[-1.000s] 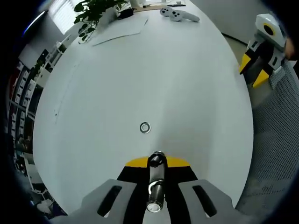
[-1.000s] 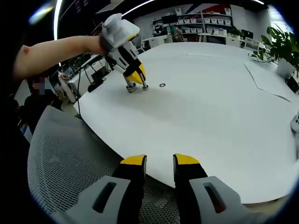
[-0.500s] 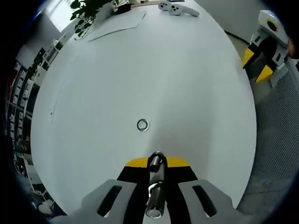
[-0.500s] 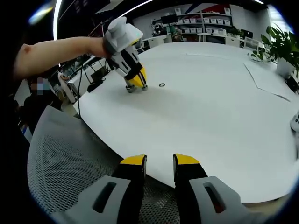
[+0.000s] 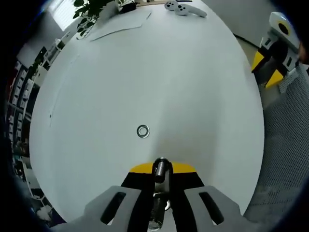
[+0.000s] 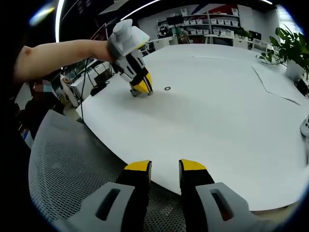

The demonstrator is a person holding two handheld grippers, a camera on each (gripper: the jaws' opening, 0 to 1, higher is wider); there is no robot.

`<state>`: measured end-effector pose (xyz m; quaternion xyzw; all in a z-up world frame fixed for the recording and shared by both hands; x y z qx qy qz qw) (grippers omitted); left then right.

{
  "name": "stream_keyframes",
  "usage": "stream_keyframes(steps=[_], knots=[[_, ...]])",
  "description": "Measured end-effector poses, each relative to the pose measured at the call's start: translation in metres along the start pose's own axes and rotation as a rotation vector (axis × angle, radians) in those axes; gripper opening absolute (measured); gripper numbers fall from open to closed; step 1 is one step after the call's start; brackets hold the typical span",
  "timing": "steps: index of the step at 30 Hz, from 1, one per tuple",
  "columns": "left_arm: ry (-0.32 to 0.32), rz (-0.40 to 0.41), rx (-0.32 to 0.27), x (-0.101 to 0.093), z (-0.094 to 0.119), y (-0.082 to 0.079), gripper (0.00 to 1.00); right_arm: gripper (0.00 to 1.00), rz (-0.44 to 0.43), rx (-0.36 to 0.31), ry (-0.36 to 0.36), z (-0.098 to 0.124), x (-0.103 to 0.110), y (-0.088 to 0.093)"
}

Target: Place the washer onto the threaded stud by aligning its center hole with the stud, sliding it down to the base, and recovering from edge contact or off-axis alignment until the washer reaches the visible bottom stop.

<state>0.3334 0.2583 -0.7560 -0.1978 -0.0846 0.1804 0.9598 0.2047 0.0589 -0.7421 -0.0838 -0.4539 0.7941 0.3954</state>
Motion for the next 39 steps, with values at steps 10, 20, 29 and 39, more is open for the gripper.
stream_keyframes(steps=[10, 20, 29, 39], knots=[[0.015, 0.032, 0.007, -0.001, 0.001, 0.002, 0.1, 0.25, 0.0, -0.009, -0.002, 0.0, 0.0, -0.001], [0.009, 0.034, -0.043, 0.001, 0.011, -0.012, 0.22, 0.25, 0.0, -0.014, -0.007, 0.0, 0.001, -0.002], [0.007, 0.029, -0.078, 0.008, 0.006, -0.031, 0.22, 0.25, -0.001, -0.015, -0.003, 0.0, 0.0, -0.002], [0.008, 0.023, -0.08, 0.016, 0.001, -0.034, 0.22, 0.25, 0.001, -0.008, -0.003, 0.0, 0.0, -0.001]])
Point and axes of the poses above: the point that each gripper's makers call its tool centre point, and the gripper's own axes: z roughly backward along the fingers, x roughly to its left, y roughly out of its underside, the point moved 3 cm from there along z, roughly backward along the fingers, and after that the axes turned 9 degrees about -x, right-handed, at the moved point
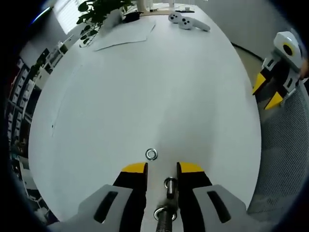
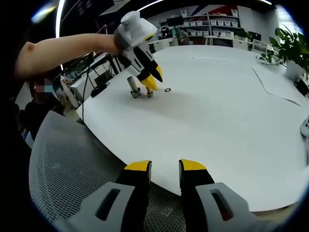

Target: Place the washer onto the threaded stud by aligning its center hole with the stud, sliding it down to the base, and recovering from edge contact or off-axis alignment until the washer reaches the visible bottom stop.

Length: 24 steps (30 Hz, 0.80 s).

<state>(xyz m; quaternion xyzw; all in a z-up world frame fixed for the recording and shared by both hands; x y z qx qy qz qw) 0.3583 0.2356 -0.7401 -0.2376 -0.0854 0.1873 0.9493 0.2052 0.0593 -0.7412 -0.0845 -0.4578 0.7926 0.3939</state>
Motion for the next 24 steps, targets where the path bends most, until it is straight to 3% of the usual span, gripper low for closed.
stream_keyframes(steps=[4, 15, 24], knots=[[0.03, -0.017, 0.04, 0.0, -0.005, 0.005, 0.2, 0.25, 0.002, -0.001, -0.002, 0.0, 0.0, 0.0], [0.045, -0.001, 0.039, 0.009, -0.019, -0.006, 0.2, 0.25, -0.002, -0.007, -0.002, 0.0, 0.0, -0.001], [0.069, 0.018, 0.069, 0.011, -0.028, 0.0, 0.21, 0.25, -0.005, -0.015, 0.0, 0.0, 0.0, -0.002]])
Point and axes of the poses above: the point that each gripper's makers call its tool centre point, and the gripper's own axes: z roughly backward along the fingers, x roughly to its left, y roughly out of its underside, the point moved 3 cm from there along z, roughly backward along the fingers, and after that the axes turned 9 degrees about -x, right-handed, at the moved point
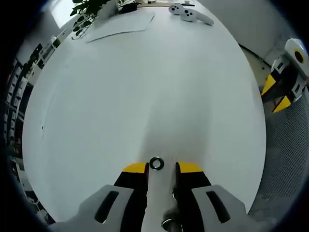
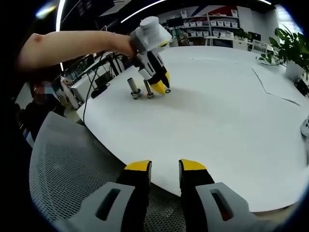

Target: Place the washer onto the threaded stud by aligning its center hole with the stud, sliding it down to the base, and recovering from edge contact or off-axis alignment until the washer reaches the visible bottom stop.

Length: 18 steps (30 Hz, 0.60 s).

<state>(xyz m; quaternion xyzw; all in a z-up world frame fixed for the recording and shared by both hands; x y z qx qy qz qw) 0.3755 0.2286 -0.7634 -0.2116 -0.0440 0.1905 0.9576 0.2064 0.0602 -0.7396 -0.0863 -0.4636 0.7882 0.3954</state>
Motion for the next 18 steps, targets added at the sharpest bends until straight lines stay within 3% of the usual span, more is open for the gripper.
stream_keyframes(steps=[18], knots=[[0.009, -0.039, 0.004, 0.002, -0.0031, 0.0011, 0.19, 0.25, -0.002, -0.008, 0.009, 0.0, -0.0017, -0.001]])
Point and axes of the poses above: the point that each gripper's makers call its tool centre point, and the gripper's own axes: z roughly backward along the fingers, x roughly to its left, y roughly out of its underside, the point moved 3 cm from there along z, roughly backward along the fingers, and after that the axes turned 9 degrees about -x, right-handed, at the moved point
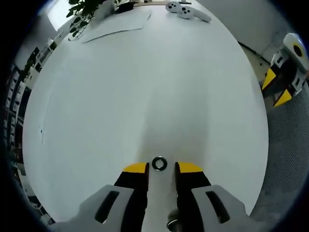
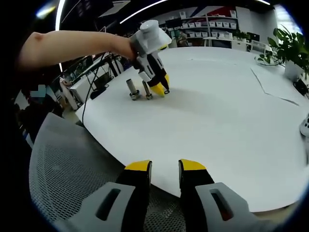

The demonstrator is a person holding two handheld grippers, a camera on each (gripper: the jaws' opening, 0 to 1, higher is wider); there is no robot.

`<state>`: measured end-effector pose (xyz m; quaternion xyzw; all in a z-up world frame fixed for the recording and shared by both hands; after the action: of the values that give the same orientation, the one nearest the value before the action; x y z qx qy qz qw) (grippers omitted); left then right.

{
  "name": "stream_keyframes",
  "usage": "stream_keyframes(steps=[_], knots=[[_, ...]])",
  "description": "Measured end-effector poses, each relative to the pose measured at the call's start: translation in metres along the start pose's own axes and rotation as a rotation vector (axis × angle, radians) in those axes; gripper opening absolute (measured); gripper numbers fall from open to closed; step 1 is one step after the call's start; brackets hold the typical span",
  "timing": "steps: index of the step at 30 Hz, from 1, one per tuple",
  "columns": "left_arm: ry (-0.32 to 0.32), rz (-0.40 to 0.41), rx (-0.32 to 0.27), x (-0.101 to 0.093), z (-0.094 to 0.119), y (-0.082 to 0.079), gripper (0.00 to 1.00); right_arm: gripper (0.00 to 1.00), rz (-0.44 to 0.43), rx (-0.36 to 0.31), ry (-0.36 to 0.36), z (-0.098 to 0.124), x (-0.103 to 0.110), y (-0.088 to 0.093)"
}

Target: Place the washer onto the threaded stud by aligning its center hole with the stud, sliding it down to the base, and recovering from edge contact or off-axis alignment until the washer reaches the visible bottom stop.

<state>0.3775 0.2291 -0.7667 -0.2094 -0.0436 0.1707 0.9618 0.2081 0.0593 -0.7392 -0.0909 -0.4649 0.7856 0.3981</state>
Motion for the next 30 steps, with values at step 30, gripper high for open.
stream_keyframes(steps=[30], knots=[[-0.096, -0.017, -0.035, 0.001, 0.012, -0.004, 0.08, 0.25, -0.007, -0.007, 0.007, 0.001, -0.001, -0.001]])
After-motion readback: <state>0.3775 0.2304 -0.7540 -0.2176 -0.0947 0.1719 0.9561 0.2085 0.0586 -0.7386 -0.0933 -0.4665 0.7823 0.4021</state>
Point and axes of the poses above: the point that each gripper's makers call its tool centre point, and the gripper's own axes: z roughly backward along the fingers, x roughly to its left, y roughly out of its underside, the point moved 3 cm from there along z, roughly backward along the fingers, and after that the axes turned 9 degrees about -x, right-handed, at the moved point
